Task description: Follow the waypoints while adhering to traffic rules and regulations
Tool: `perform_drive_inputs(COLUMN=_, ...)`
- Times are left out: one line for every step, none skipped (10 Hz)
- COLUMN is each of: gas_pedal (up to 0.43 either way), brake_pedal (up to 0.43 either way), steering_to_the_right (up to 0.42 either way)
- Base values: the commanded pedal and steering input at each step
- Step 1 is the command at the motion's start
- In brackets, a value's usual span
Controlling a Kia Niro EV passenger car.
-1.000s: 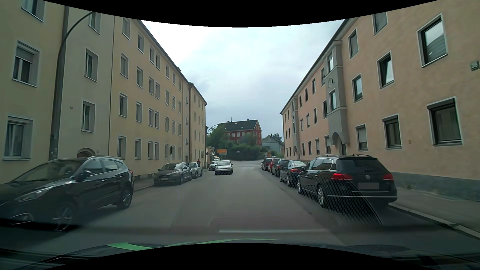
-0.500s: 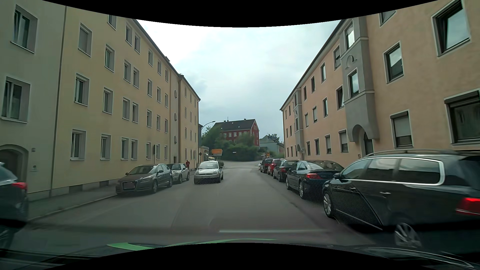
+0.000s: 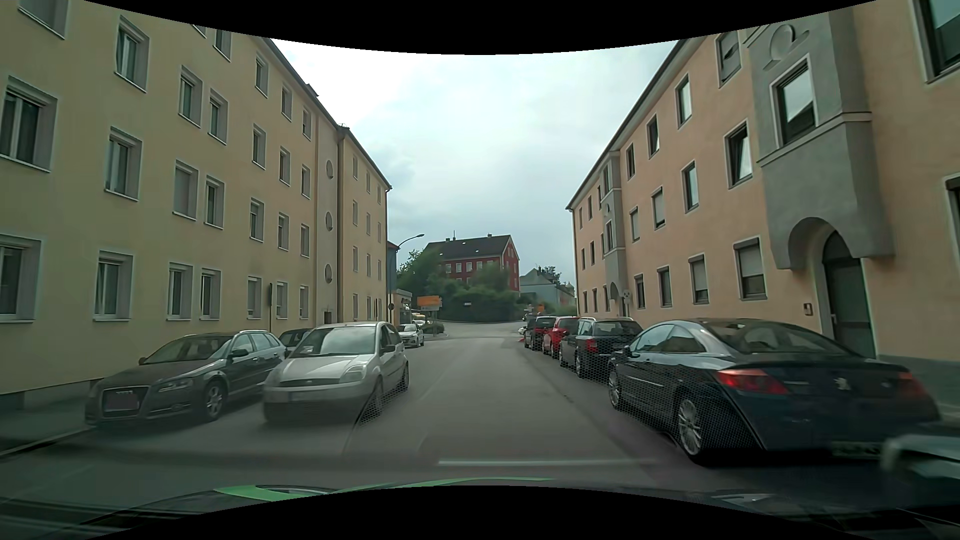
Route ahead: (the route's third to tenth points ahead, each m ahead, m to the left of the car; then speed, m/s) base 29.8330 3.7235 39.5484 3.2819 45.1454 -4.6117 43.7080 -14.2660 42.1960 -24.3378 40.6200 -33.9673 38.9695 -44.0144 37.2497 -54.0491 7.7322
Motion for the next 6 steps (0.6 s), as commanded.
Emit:
perform_drive_inputs(gas_pedal=0.0, brake_pedal=0.0, steering_to_the_right=-0.026)
perform_drive_inputs(gas_pedal=0.0, brake_pedal=0.0, steering_to_the_right=-0.026)
perform_drive_inputs(gas_pedal=0.0, brake_pedal=0.0, steering_to_the_right=-0.021)
perform_drive_inputs(gas_pedal=0.0, brake_pedal=0.0, steering_to_the_right=-0.014)
perform_drive_inputs(gas_pedal=0.0, brake_pedal=0.0, steering_to_the_right=-0.01)
perform_drive_inputs(gas_pedal=0.0, brake_pedal=0.012, steering_to_the_right=-0.007)
